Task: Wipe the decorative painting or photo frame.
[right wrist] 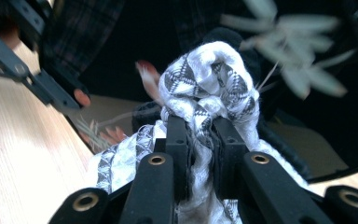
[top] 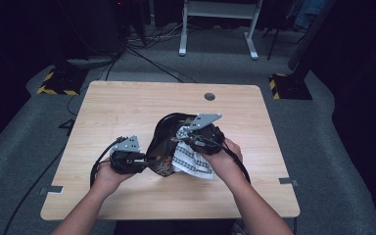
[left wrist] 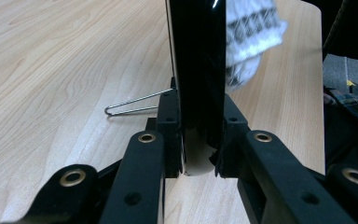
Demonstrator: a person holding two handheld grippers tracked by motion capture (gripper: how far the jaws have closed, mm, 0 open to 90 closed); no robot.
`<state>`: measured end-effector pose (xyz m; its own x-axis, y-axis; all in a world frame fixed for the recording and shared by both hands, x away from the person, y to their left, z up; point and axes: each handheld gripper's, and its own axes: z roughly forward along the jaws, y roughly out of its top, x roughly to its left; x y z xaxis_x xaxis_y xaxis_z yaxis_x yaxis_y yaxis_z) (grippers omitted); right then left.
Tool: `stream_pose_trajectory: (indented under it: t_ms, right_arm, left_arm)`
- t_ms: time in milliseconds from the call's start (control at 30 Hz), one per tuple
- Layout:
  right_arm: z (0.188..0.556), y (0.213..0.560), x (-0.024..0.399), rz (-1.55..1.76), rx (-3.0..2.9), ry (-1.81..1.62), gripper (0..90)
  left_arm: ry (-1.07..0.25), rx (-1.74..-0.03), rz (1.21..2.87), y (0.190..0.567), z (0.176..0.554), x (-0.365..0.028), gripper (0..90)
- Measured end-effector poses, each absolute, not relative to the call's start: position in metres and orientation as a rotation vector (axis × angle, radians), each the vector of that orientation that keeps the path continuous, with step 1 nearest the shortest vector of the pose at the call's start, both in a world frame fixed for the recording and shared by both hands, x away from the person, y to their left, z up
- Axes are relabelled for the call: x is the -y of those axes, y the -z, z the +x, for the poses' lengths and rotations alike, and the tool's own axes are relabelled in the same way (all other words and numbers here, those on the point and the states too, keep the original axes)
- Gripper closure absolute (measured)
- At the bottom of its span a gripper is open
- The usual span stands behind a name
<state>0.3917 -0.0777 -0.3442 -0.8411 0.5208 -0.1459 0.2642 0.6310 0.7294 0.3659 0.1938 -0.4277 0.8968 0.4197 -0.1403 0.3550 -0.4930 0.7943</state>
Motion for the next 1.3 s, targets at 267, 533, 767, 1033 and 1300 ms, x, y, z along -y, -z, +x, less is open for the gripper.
stream_pose_trajectory:
  t_ms: [267,533,767,1033,1300]
  right_arm:
    - [0.387,0.327,0.069,0.561,-2.466,-1.076,79.9]
    - [0.384,0.359,0.065,0.559,-2.550,-1.018,80.1]
    - [0.386,0.374,0.066,0.583,-2.603,-0.986,80.0]
    - [0.385,0.348,0.062,0.545,-2.557,-1.027,80.0]
    - [0.385,0.375,0.063,0.563,-2.608,-1.021,80.1]
  left_arm:
    - [-0.085,-0.554,2.130,0.428,0.366,-0.195,76.7]
    - [-0.085,-0.555,2.130,0.428,0.366,-0.194,76.7]
    - [-0.084,-0.555,2.128,0.428,0.366,-0.194,76.6]
    - [-0.089,-0.555,2.132,0.428,0.366,-0.194,76.6]
    - [-0.089,-0.556,2.132,0.428,0.366,-0.194,76.6]
